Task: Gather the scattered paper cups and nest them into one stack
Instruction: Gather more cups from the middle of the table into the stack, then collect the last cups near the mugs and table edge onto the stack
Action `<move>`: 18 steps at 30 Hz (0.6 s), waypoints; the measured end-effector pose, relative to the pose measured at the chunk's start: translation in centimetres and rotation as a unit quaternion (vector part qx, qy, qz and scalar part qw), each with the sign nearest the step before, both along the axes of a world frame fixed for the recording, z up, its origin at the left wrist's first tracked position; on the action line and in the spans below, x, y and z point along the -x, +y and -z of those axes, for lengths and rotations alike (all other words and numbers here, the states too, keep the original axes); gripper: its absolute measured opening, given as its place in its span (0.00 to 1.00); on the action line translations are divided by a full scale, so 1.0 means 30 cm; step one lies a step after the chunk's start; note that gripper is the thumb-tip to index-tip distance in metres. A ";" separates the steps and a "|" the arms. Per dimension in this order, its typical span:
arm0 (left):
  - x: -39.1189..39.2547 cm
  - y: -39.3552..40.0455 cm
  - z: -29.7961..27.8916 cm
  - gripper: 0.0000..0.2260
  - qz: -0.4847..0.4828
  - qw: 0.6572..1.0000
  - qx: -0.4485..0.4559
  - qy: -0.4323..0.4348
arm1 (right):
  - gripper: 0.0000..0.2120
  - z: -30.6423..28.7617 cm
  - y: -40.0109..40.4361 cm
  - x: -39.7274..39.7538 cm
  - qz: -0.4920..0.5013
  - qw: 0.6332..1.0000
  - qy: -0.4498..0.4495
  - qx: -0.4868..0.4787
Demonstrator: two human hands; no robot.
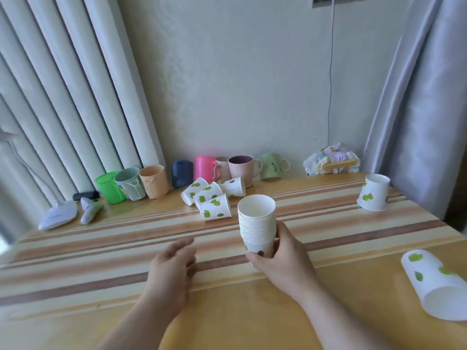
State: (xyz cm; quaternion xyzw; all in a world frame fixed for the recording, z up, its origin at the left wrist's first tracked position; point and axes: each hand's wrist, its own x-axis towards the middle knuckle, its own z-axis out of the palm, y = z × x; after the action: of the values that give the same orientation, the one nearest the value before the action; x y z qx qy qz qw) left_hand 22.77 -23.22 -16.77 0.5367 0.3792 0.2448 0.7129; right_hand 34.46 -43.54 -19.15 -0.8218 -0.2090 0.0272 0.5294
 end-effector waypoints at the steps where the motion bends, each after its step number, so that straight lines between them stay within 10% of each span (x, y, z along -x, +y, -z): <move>1: -0.018 0.039 -0.031 0.09 -0.051 0.989 0.137 -0.022 | 0.26 -0.001 -0.001 0.001 -0.004 1.000 0.002 0.001; 4: -0.082 0.122 -0.122 0.12 -0.069 0.971 0.220 0.060 | 0.27 -0.002 -0.004 -0.002 -0.013 1.000 -0.002 0.002; 9: -0.292 0.082 -0.185 0.20 0.076 0.956 -0.196 0.203 | 0.27 0.006 -0.004 -0.007 -0.027 1.000 -0.010 -0.007; 13: -0.438 0.104 -0.105 0.39 0.210 0.728 -0.583 0.294 | 0.27 0.016 -0.003 -0.015 -0.029 0.999 -0.012 -0.019; 18: -0.514 0.132 -0.022 0.35 0.188 0.641 -0.653 0.357 | 0.26 0.023 -0.008 -0.027 -0.031 0.999 -0.015 -0.021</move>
State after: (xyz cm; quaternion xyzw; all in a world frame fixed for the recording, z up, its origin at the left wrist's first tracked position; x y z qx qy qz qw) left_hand 38.19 -19.27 -16.12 0.9682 0.2369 0.0788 0.0177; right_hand 35.27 -43.78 -19.84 -0.8039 -0.2428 0.0272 0.5422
